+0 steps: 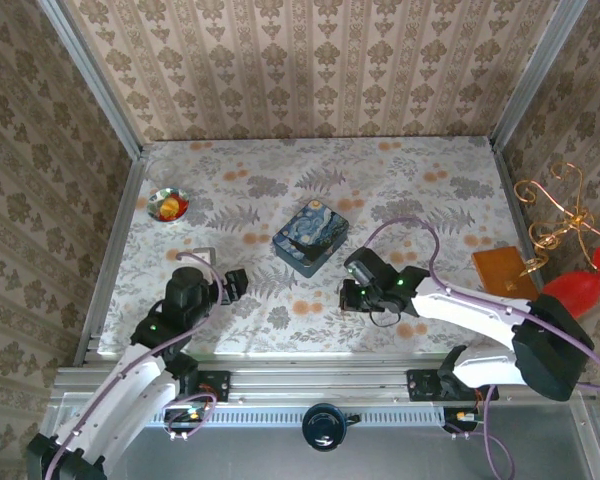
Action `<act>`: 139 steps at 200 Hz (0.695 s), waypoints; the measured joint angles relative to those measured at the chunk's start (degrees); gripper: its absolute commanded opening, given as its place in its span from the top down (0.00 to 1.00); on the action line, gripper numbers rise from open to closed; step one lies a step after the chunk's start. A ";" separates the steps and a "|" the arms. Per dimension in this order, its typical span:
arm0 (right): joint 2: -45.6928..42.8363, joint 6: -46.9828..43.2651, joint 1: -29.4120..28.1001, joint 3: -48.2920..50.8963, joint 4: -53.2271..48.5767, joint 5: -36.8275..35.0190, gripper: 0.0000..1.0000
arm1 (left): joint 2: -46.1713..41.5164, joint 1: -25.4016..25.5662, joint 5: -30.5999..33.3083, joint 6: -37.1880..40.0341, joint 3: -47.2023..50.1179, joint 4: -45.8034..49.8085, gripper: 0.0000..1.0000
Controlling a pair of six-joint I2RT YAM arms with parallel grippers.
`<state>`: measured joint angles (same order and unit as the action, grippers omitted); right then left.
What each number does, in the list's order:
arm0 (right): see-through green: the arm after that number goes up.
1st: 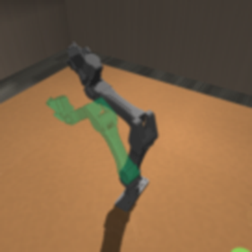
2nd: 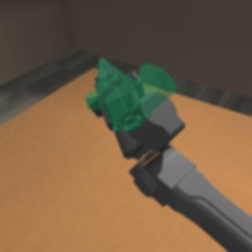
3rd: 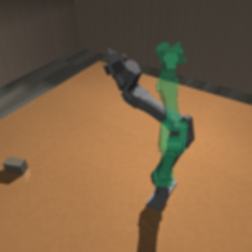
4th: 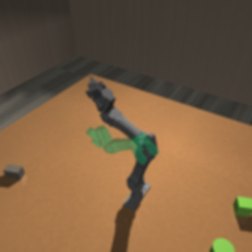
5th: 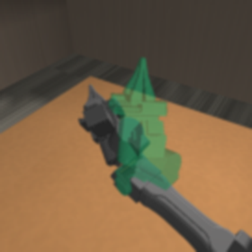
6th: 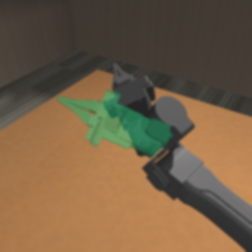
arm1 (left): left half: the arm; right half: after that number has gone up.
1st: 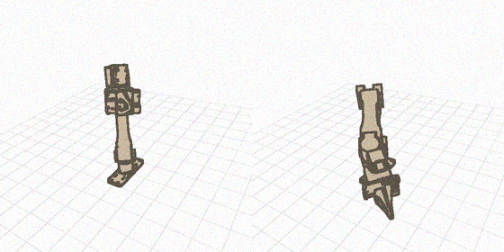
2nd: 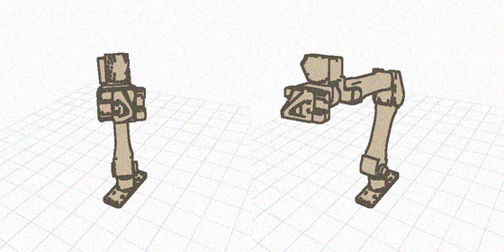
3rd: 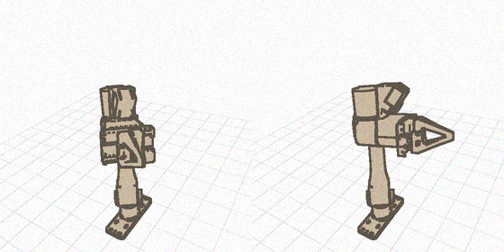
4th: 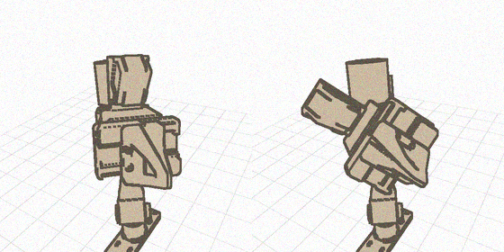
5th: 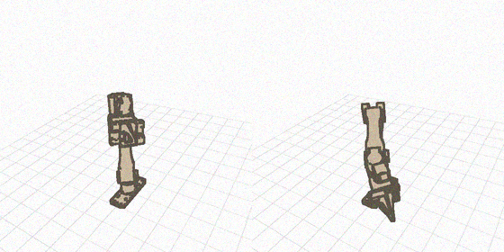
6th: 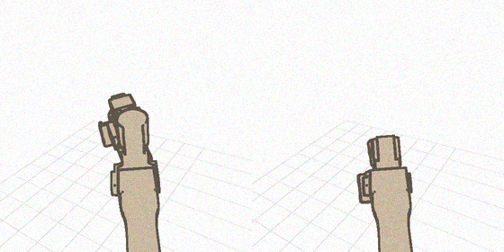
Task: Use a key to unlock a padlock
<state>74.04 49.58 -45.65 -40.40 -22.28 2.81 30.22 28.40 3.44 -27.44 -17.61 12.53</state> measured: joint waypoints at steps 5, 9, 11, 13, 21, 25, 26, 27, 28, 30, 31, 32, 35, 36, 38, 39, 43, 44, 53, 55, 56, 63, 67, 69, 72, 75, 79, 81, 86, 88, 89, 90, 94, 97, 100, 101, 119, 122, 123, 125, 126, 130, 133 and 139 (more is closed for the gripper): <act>0.33 -0.09 0.00 -0.07 -0.48 -0.15 0.95 | -0.13 0.00 0.00 0.09 0.00 0.00 0.16; 0.55 -0.20 0.00 -0.13 -0.79 -0.35 0.95 | -0.31 0.00 0.00 0.13 0.02 0.00 0.15; 0.68 -0.24 0.00 -0.15 -0.98 -0.48 0.95 | -0.35 0.00 -0.02 0.15 0.02 0.00 0.14; 0.76 -0.26 0.00 -0.20 -1.16 -0.52 0.95 | -0.39 0.00 -0.04 0.22 0.07 0.00 0.13; 1.27 -0.42 0.00 -0.55 -1.81 -0.79 0.95 | -0.81 0.00 -0.20 0.31 0.24 -0.04 0.13; 1.66 -0.44 0.00 -0.85 -2.19 -0.83 0.94 | -1.01 0.00 -0.22 0.35 0.35 -0.07 0.12; 1.75 -0.46 0.00 -0.90 -2.25 -0.85 0.94 | -1.11 0.00 -0.22 0.37 0.39 -0.04 0.12; 1.88 -0.46 0.00 -1.01 -2.29 -0.87 0.94 | -1.16 0.00 -0.20 0.35 0.42 -0.04 0.12; 1.95 -0.46 0.00 -1.07 -2.36 -0.87 0.94 | -1.22 0.00 -0.20 0.35 0.46 -0.04 0.12; 2.14 -0.46 0.00 -1.22 -2.40 -0.90 0.94 | -1.31 0.00 -0.20 0.35 0.52 -0.04 0.12; 2.23 -0.48 0.00 -1.27 -2.40 -0.90 0.94 | -1.40 0.00 -0.20 0.35 0.59 -0.07 0.12; 2.45 -0.48 0.00 -1.40 -2.40 -0.90 0.94 | -1.44 0.00 -0.22 0.35 0.61 -0.07 0.12; 2.78 -0.50 0.00 -1.64 -2.40 -0.90 0.94 | -1.62 0.00 -0.17 0.35 0.72 -0.07 0.12; 2.86 -0.52 0.00 -1.73 -2.40 -0.90 0.94 | -1.66 0.00 -0.17 0.35 0.76 -0.04 0.12; 3.17 -0.57 0.00 -1.92 -2.40 -0.90 0.93 | -1.75 0.00 -0.17 0.35 0.81 -0.04 0.12; 3.28 -0.59 0.00 -1.97 -2.40 -0.90 0.93 | -1.81 0.00 -0.17 0.35 0.85 -0.02 0.12; 3.82 -0.61 -0.04 -2.38 -2.38 -0.87 0.93 | -1.95 0.00 -0.13 0.35 0.98 -0.02 0.12; 3.91 -0.63 -0.04 -2.45 -2.38 -0.87 0.93 | -1.97 0.00 -0.13 0.35 0.98 -0.02 0.12; 5.40 -0.76 -0.26 -3.48 -2.47 -0.87 0.93 | -2.14 0.00 0.04 0.35 1.07 0.00 0.12; 5.73 -0.87 -0.33 -3.74 -2.47 -0.90 0.93 | -2.14 0.00 0.07 0.35 1.07 0.00 0.12; 5.95 -0.85 -0.35 -3.91 -2.49 -0.90 0.93 | -2.16 0.00 0.07 0.35 1.07 -0.02 0.12; 7.13 -1.05 -0.59 -4.76 -2.49 -0.92 0.93 | -2.19 0.00 0.20 0.35 1.07 -0.02 0.12; 7.69 -1.14 -0.76 -5.16 -2.49 -0.92 0.92 | -2.19 0.00 0.26 0.35 1.07 -0.02 0.12; 8.00 -1.27 -0.83 -5.42 -2.54 -0.92 0.92 | -2.19 0.00 0.28 0.35 1.07 -0.02 0.12; 8.50 -1.31 -0.98 -5.79 -2.56 -0.92 0.92 | -2.19 0.00 0.31 0.35 1.07 -0.02 0.12; 8.85 -1.42 -1.09 -6.08 -2.60 -0.92 0.92 | -2.19 0.00 0.33 0.35 1.07 -0.02 0.12; 9.31 -1.49 -1.22 -6.47 -2.64 -0.92 0.91 | -2.19 0.00 0.35 0.35 1.07 -0.02 0.12; 9.51 -1.51 -1.31 -6.64 -2.67 -0.92 0.91 | -2.19 0.00 0.35 0.35 1.07 -0.02 0.12; 9.99 -1.53 -1.44 -7.08 -2.71 -0.92 0.91 | -2.19 0.00 0.42 0.35 1.07 -0.02 0.12; 10.19 -1.55 -1.51 -7.28 -2.78 -0.92 0.90 | -2.19 0.00 0.44 0.35 1.07 -0.02 0.12; 10.29 -1.57 -1.53 -7.41 -2.82 -0.92 0.90 | -2.19 0.00 0.44 0.35 1.07 -0.02 0.12; 10.36 -1.60 -1.55 -7.50 -2.82 -0.92 0.90 | -2.19 0.00 0.46 0.35 1.07 -0.02 0.12; 10.78 -1.70 -1.64 -7.87 -2.84 -0.90 0.90 | -2.19 0.00 0.46 0.35 1.07 -0.02 0.12; 11.04 -1.70 -1.68 -8.13 -2.84 -0.90 0.90 | -2.19 0.00 0.48 0.35 1.07 0.00 0.12; 11.30 -1.73 -1.75 -8.37 -2.84 -0.90 0.89 | -2.19 0.00 0.46 0.35 1.07 0.00 0.12; 11.43 -1.75 -1.79 -8.48 -2.84 -0.90 0.89 | -2.21 0.00 0.48 0.35 1.07 0.00 0.12; 12.81 -2.49 -1.88 -9.57 -2.84 -0.70 0.88 | -2.21 0.00 0.48 0.35 1.07 0.00 0.11; 13.03 -2.62 -1.88 -9.70 -2.86 -0.68 0.88 | -2.23 0.00 0.48 0.35 1.07 0.00 0.11; 13.11 -2.71 -1.88 -9.79 -2.86 -0.68 0.88 | -2.23 0.00 0.48 0.35 1.07 0.00 0.11; 13.25 -2.86 -1.88 -9.88 -2.91 -0.70 0.88 | -2.23 0.00 0.48 0.35 1.07 0.00 0.11; 13.29 -2.89 -1.88 -9.90 -2.91 -0.70 0.88 | -2.23 0.00 0.48 0.35 1.07 0.00 0.11; 13.60 -3.04 -1.88 -10.12 -3.10 -0.68 0.87 | -2.23 0.00 0.48 0.35 1.07 0.00 0.11; 13.86 -3.21 -1.88 -10.29 -3.30 -0.68 0.87 | -2.23 0.00 0.48 0.35 1.07 0.00 0.11; 14.19 -3.43 -1.88 -10.49 -3.52 -0.68 0.86 | -2.23 0.00 0.48 0.35 1.07 0.00 0.11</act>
<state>88.23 46.15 -47.53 -50.89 -25.80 2.13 27.99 28.40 3.92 -27.09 -16.53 12.53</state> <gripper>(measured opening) 0.131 0.890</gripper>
